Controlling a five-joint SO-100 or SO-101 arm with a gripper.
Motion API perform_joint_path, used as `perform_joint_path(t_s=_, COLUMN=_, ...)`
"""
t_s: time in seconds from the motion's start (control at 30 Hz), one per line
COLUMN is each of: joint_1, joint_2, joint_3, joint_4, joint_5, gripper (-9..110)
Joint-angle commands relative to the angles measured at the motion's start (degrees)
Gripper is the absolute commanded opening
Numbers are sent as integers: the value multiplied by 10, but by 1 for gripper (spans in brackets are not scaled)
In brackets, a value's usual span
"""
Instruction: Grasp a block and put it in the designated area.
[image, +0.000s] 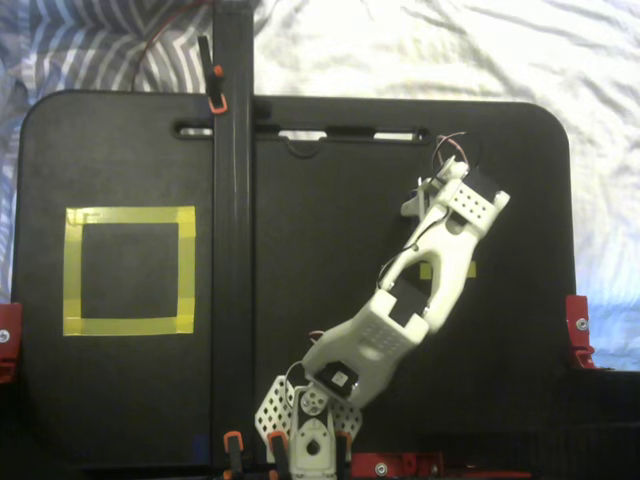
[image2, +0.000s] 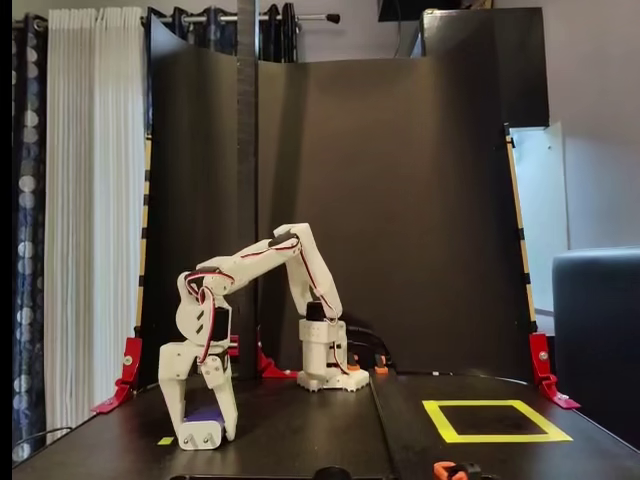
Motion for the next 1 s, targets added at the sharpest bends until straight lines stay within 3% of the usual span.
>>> perform_joint_path(t_s=0.0, joint_1=-3, joint_2=19, joint_3=1, joint_4=10, joint_5=3, gripper=14)
perform_joint_path(t_s=0.4, joint_1=-25, joint_2=135, joint_3=1, joint_4=113, joint_5=12, gripper=14)
perform_joint_path(t_s=0.97, joint_1=-65, joint_2=200, joint_3=1, joint_4=143, joint_5=54, gripper=14)
